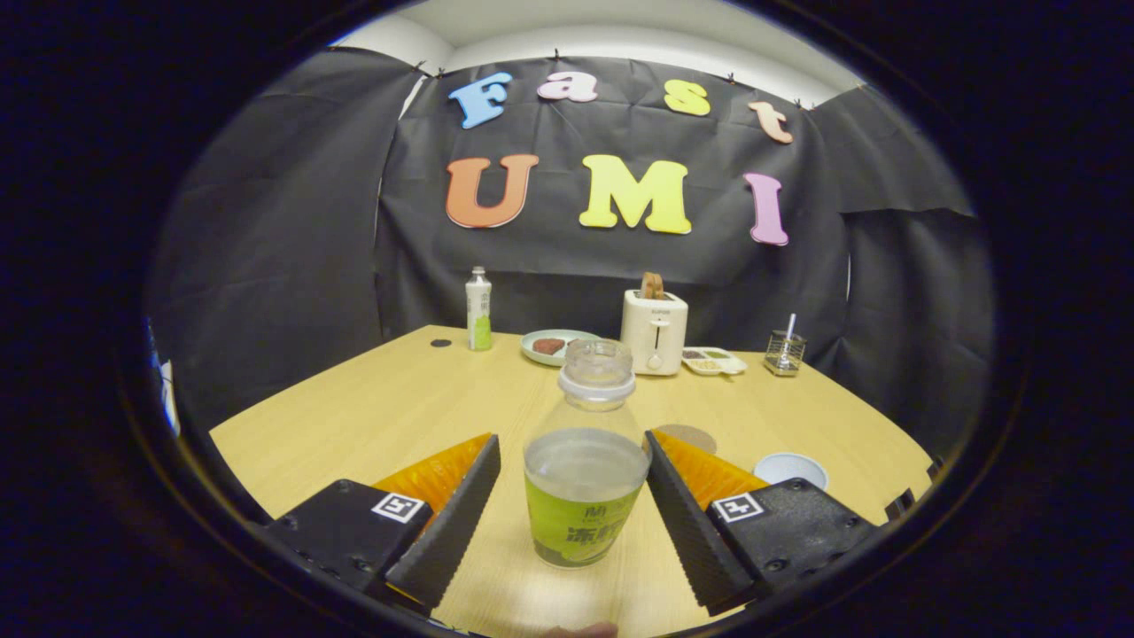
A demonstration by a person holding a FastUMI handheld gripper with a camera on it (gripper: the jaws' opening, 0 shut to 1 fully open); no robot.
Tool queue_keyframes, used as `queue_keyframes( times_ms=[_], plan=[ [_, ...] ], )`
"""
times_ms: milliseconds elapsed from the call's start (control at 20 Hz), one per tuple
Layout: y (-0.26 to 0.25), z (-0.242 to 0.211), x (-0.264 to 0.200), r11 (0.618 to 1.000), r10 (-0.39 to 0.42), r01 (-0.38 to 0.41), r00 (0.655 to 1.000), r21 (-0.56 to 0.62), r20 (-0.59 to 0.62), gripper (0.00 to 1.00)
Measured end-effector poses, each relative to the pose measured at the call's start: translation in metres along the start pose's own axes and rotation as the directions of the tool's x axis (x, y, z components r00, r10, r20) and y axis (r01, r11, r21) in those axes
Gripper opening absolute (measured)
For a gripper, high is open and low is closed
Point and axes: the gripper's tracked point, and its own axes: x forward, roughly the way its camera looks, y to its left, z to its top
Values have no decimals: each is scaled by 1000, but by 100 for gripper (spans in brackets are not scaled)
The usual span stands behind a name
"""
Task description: Take the bottle from table, then pour the juice into the cup, finally place the bottle on the coaster
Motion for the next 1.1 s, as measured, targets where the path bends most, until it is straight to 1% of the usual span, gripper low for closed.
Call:
queue_keyframes(
  times_ms=[250,450,600,750,800,850,1000,1100],
  plan=[
    [-4,-12,12,1000,-9,9,1000,-25,4,100],
    [-3,-13,17,1000,16,-15,999,-26,41,100],
    [-11,-15,20,1000,6,-4,998,-30,66,95],
    [-13,-17,22,1000,9,-10,997,17,83,90],
    [-15,-16,22,1000,-5,2,997,26,83,84],
    [-18,-18,21,999,-19,16,997,30,73,83],
    [-19,-9,19,999,-17,14,997,46,77,82],
    [-16,0,15,997,8,-15,995,74,98,82]
  ],
)
